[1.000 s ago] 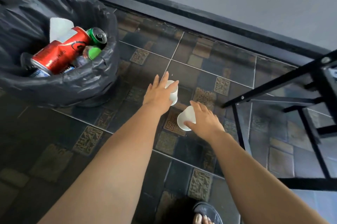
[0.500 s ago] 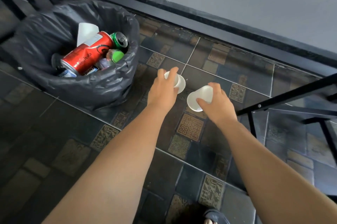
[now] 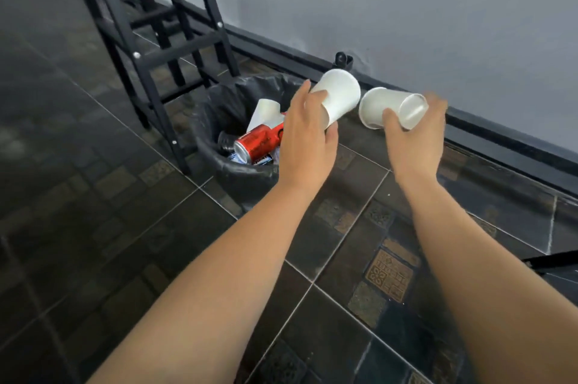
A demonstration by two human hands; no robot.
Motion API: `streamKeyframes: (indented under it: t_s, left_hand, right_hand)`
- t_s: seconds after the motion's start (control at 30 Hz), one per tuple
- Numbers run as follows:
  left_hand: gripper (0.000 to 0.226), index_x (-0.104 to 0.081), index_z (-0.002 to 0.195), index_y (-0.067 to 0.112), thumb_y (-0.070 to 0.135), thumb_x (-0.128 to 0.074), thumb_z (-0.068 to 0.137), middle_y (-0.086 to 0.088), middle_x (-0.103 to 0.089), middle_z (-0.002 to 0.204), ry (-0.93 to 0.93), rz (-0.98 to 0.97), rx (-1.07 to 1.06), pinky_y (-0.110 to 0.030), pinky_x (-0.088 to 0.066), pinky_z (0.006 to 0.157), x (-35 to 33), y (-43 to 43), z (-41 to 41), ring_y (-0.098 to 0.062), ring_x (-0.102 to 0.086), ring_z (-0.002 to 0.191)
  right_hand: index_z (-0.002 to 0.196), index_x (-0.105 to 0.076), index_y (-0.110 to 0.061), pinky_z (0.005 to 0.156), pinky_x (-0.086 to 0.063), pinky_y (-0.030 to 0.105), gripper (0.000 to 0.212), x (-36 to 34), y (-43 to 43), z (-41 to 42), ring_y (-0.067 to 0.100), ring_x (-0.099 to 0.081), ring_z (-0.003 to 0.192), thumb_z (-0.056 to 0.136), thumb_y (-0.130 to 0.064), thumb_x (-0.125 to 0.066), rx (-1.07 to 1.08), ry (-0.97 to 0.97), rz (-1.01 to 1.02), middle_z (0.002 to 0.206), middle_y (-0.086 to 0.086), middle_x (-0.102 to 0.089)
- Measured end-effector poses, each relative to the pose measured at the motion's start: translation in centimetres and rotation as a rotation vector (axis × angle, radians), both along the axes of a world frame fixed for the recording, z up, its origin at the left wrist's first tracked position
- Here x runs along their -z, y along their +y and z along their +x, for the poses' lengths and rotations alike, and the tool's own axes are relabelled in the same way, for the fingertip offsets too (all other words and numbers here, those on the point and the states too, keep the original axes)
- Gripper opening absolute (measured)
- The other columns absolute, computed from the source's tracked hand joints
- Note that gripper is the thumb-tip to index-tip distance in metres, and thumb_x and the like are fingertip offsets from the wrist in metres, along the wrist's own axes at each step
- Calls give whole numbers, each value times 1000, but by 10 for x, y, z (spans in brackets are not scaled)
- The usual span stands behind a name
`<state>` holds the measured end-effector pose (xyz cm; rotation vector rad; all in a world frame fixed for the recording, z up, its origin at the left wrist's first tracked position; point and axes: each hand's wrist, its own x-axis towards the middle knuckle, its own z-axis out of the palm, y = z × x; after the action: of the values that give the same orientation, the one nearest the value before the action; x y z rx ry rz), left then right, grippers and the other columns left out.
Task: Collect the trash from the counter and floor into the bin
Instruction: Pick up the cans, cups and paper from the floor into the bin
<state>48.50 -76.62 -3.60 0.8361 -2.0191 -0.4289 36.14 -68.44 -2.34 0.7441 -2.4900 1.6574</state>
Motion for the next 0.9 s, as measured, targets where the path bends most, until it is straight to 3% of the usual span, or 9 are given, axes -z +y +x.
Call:
streamKeyframes:
  t_s: [0.2,0.4,0.53,0.63,0.73,0.8,0.9]
  left_hand:
    - [59,-39,140,6,10,-67,88,-9,-40,148,-69,117,-281,-35,-37,106,-1,-60,71,-26,-35,138]
    - [50,-44,130,12,4,-66,86,-8,-43,142,-262,80,-350,-40,-42,101,25,-104,106,-28,-34,135]
    - [55,-42,141,22,12,-63,91,-7,-33,152,-387,147,-327,-47,-41,105,36,-119,104,-28,-27,142]
    - [50,-40,144,27,30,-55,96,-8,-29,157,-558,155,-275,-46,-23,116,36,-128,99,-27,-24,145]
    - [56,-21,153,33,47,-34,100,-11,-21,160,-797,157,-262,-46,-1,119,38,-135,98,-26,-14,148]
    - [59,-12,155,33,52,-22,100,-10,-21,160,-903,164,-253,-50,3,118,39,-138,98,-26,-11,149]
    - [59,-17,154,30,54,-16,100,-7,-19,161,-895,158,-251,-53,3,117,38,-139,97,-27,-6,149]
  right_hand:
    - [125,-39,-15,81,-46,33,54,-15,-59,42,18,-53,101,81,-29,-68,-196,-3,-33,127,3,-48]
    - [118,-35,-12,74,-40,34,52,14,-93,69,31,-55,101,82,-28,-69,-296,7,171,125,6,-46]
    - [122,-37,-11,90,-44,43,50,28,-108,71,39,-56,106,84,-26,-65,-246,83,262,124,10,-53]
    - [122,-41,-6,107,-33,44,48,34,-115,69,34,-55,112,84,-21,-65,-203,228,338,122,10,-54]
    - [124,-39,-6,114,-25,47,52,42,-118,65,30,-56,116,82,-22,-67,-159,251,462,123,9,-55]
    - [125,-39,-7,114,-23,50,56,48,-121,62,29,-55,119,82,-29,-66,-171,235,505,125,8,-56]
    - [127,-45,-10,115,-20,50,54,53,-123,59,26,-50,124,87,-42,-60,-196,259,518,132,6,-52]
